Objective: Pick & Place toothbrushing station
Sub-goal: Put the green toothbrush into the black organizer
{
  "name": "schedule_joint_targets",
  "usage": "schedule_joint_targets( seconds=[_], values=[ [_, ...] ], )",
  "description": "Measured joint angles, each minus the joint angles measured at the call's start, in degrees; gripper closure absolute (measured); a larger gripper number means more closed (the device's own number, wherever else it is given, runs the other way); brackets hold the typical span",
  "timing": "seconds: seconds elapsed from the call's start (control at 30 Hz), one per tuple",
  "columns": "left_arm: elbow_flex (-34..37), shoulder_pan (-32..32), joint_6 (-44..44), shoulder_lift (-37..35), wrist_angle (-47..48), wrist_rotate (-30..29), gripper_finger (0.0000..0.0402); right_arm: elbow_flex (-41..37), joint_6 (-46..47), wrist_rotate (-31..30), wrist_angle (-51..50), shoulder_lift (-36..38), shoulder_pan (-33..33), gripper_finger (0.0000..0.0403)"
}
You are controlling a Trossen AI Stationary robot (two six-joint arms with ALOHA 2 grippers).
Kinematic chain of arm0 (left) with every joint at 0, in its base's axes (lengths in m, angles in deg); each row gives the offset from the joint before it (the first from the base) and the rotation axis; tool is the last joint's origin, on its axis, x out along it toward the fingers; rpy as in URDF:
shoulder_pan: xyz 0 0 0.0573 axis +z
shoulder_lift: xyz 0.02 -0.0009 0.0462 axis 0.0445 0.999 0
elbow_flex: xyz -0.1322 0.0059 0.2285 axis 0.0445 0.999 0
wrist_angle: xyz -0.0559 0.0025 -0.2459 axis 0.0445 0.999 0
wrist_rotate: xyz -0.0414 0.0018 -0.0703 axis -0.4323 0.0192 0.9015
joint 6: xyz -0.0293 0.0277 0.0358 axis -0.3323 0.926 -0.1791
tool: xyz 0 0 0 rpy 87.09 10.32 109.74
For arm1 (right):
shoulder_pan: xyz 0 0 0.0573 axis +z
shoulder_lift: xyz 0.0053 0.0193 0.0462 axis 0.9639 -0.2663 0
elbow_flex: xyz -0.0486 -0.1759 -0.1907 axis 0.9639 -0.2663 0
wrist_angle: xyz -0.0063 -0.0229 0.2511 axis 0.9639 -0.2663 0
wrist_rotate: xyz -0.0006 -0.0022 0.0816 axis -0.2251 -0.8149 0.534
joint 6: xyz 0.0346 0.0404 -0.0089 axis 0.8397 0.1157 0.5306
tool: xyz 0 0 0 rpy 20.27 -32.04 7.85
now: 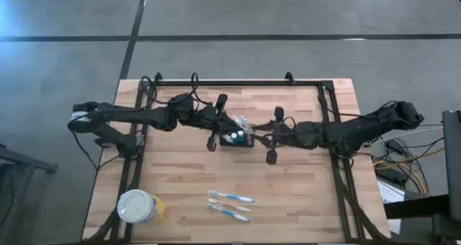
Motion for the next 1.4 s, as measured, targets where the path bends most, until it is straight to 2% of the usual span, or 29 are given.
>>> schedule_joint_targets(
  seconds=[0.2,0.3,0.47,0.67,0.87,1.03,1.2,1.4],
  values=[
    [0.0,-0.02,0.02,0.02,-0.03,0.16,0.0394,3.27,-0.36,-0.08,-0.89,0.0,-0.1,0.0244],
    [0.02,0.0,0.07,0.15,0.02,0.15,0.0394,5.46,0.09,2.89,-2.23,0.0,-0.95,0.0236],
    [0.11,-0.04,0.53,0.57,0.28,0.04,0.0394,9.19,4.02,9.06,-7.62,-1.2,-3.33,0.024],
    [0.11,-0.11,0.61,0.96,0.48,-0.13,0.0394,13.37,5.91,14.3,-10.31,-7.21,-5.32,0.0235],
    [0.11,-0.11,1.08,0.56,1.95,-0.14,0.0394,20.61,4.77,14.51,-17.33,-12.28,-5.61,0.024],
    [0.11,-0.11,1.73,-0.11,3.09,-0.28,0.0394,25.12,5.08,14.56,-24.11,-13.01,-5.57,0.0257],
    [0.11,-0.11,1.79,-0.21,3.07,-0.31,0.0394,26.53,6.91,14.58,-29.63,-11.26,-5.57,0.0271],
    [0.11,-0.11,2.13,-0.22,3.02,-0.33,0.0394,25.77,7.94,16.04,-30.15,-10.34,-5.59,0.0275]
  ],
)
